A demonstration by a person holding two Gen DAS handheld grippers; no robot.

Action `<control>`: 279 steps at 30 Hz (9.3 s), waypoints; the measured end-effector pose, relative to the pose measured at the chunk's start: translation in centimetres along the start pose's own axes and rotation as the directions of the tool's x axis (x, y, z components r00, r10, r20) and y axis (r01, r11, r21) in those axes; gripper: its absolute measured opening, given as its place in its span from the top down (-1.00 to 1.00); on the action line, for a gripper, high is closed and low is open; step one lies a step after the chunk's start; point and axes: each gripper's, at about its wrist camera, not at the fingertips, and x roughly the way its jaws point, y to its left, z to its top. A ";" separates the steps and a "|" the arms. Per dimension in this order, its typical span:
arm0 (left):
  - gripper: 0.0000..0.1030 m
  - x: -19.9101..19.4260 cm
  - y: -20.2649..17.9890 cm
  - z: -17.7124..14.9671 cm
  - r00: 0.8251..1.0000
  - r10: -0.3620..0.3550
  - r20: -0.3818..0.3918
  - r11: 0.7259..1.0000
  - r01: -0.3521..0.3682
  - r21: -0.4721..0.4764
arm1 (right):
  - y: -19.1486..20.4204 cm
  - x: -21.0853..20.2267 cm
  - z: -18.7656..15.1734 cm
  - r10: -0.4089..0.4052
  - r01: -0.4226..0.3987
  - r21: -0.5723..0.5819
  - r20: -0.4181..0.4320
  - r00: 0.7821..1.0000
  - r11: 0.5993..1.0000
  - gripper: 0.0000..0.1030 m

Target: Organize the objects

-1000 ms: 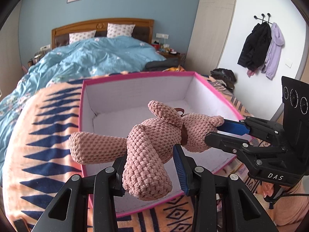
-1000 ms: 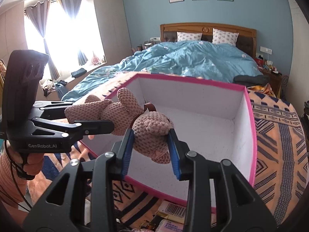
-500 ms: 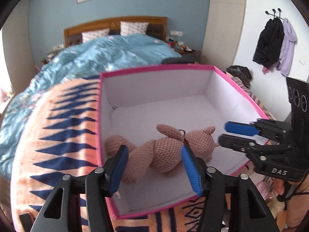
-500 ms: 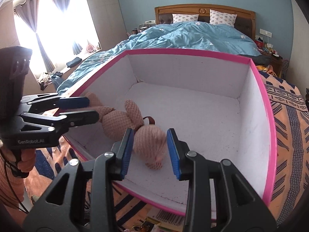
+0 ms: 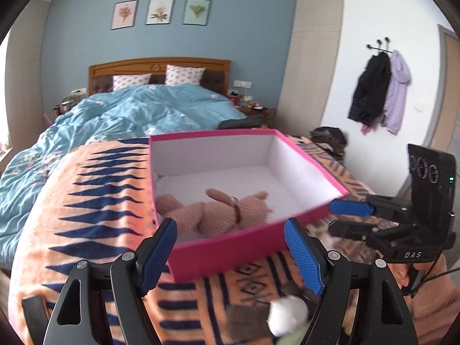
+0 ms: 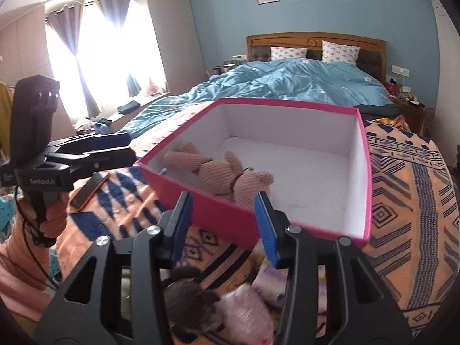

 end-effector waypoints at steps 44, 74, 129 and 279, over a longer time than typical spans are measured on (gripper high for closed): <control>-0.30 4.1 -0.8 -9.4 0.947 -0.153 -0.283 0.986 0.130 -0.100 | 0.4 5.7 -5.4 0.143 -0.088 0.232 -0.229 0.963 0.969 -0.16; 0.00 -1.4 -4.1 -1.7 0.974 -0.199 -0.111 0.980 0.200 0.002 | 2.1 -2.8 -0.3 0.068 -0.068 0.031 -0.003 0.998 0.997 -0.04; -0.12 8.4 3.4 6.7 0.993 0.029 -0.114 0.998 -0.036 -0.054 | -5.0 9.5 8.9 -0.052 0.058 0.031 -0.152 0.987 0.998 -0.04; 0.03 9.3 4.1 5.4 0.984 0.102 -0.143 0.991 -0.113 -0.072 | -4.5 11.0 9.1 0.093 -0.074 0.114 -0.168 0.981 0.991 -0.14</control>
